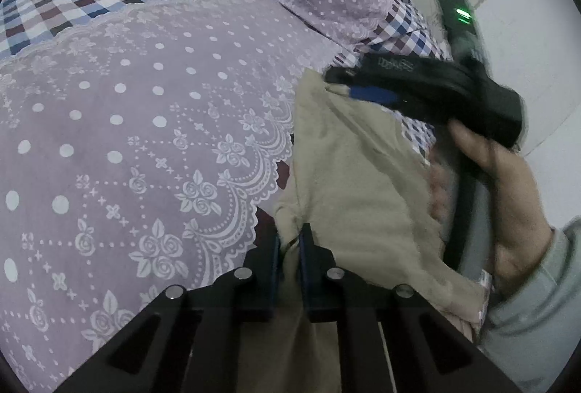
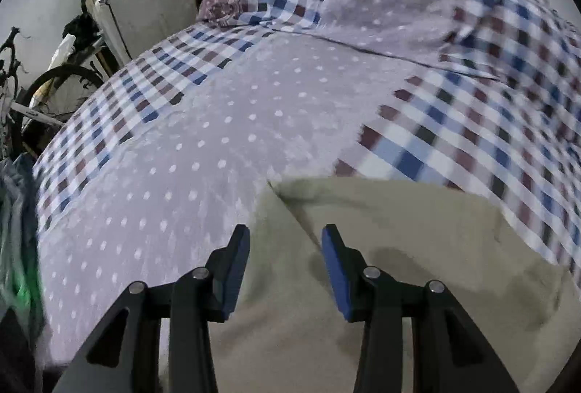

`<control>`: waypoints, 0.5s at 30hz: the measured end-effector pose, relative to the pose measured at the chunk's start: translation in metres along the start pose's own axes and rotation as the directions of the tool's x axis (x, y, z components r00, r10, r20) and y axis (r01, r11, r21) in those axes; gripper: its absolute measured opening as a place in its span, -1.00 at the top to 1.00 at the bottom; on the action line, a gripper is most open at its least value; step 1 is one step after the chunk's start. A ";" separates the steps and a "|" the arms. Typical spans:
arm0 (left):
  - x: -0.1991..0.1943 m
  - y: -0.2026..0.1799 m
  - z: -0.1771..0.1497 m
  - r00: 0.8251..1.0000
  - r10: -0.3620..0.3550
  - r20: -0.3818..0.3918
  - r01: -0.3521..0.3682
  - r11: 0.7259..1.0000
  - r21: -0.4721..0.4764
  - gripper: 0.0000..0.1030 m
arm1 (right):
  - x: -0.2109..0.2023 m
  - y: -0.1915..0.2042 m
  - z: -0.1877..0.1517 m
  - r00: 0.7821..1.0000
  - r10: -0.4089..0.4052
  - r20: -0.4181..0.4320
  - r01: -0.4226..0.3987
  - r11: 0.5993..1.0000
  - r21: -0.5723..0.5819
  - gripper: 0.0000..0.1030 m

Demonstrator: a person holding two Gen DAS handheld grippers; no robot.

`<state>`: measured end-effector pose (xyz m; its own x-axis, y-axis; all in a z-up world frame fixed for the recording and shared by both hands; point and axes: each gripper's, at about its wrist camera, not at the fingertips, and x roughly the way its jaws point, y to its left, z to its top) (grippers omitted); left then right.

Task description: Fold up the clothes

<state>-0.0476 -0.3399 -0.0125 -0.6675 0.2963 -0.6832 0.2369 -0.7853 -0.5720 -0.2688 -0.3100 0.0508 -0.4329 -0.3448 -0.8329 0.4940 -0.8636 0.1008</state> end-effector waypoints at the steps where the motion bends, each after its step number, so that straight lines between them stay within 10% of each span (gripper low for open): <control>1: -0.001 0.001 0.000 1.000 -0.005 0.000 0.005 1.000 -0.001 0.84 | 0.007 0.001 0.005 1.000 0.002 -0.001 -0.002 1.000 0.003 0.14; 8: -0.002 0.006 0.002 1.000 -0.028 -0.007 0.028 1.000 -0.010 0.84 | 0.046 0.012 0.028 0.993 -0.090 -0.080 0.089 0.996 -0.016 0.16; 15: -0.005 0.004 0.004 0.999 -0.048 0.009 0.048 0.999 -0.015 0.86 | 0.050 0.020 0.035 0.981 -0.183 -0.065 0.178 0.981 -0.074 0.90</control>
<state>-0.0456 -0.3464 -0.0093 -0.6846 0.3283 -0.6508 0.2152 -0.7620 -0.6108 -0.3068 -0.3573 0.0301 -0.4658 -0.1563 -0.8710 0.4631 -0.8818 -0.0895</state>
